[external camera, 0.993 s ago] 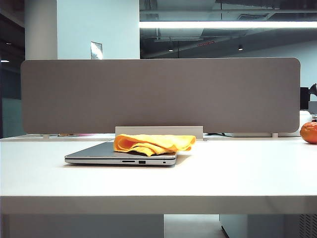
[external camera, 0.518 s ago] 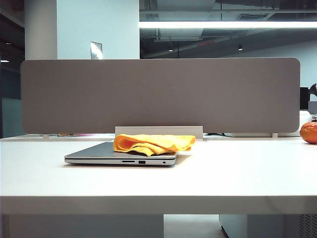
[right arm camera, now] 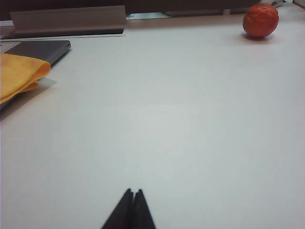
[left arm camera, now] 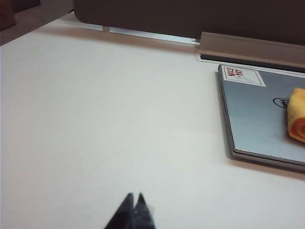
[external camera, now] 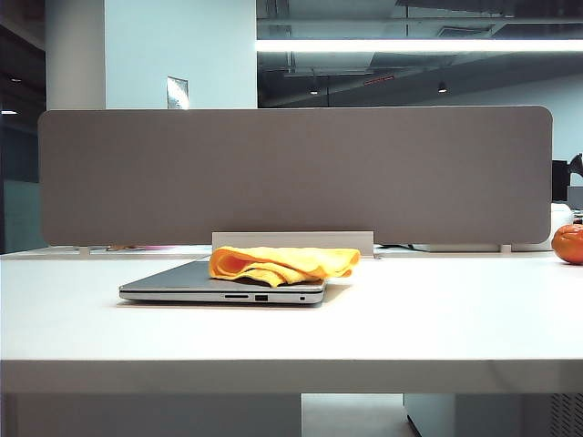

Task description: Pick up the yellow rag and put it over the laptop.

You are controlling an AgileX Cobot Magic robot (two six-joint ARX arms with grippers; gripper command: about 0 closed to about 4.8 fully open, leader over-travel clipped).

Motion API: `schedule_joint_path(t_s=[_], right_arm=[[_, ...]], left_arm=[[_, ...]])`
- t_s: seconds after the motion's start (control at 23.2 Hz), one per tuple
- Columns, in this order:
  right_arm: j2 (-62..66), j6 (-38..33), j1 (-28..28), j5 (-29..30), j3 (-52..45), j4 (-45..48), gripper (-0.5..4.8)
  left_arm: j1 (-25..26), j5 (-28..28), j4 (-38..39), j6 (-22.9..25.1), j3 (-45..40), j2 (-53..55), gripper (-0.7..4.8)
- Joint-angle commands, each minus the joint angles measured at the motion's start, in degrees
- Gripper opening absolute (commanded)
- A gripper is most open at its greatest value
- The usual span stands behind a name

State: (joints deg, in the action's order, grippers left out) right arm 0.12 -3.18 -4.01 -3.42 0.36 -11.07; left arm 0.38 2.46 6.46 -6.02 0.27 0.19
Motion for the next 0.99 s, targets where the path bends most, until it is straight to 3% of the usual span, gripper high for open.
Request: schedule_joint_path(t_s=[0.04, 0.99], right_arm=[[0.0, 0.0, 0.0, 0.2, -0.3, 0.8, -0.05], [0.0, 0.0, 0.0, 0.2, -0.3, 0.8, -0.05]], left_arm=[[0.0, 0.3, -0.5, 1.1, 0.2, 0.0, -0.06], [0.0, -2.7, -0.4, 3.9, 0.2, 0.0, -0.06]])
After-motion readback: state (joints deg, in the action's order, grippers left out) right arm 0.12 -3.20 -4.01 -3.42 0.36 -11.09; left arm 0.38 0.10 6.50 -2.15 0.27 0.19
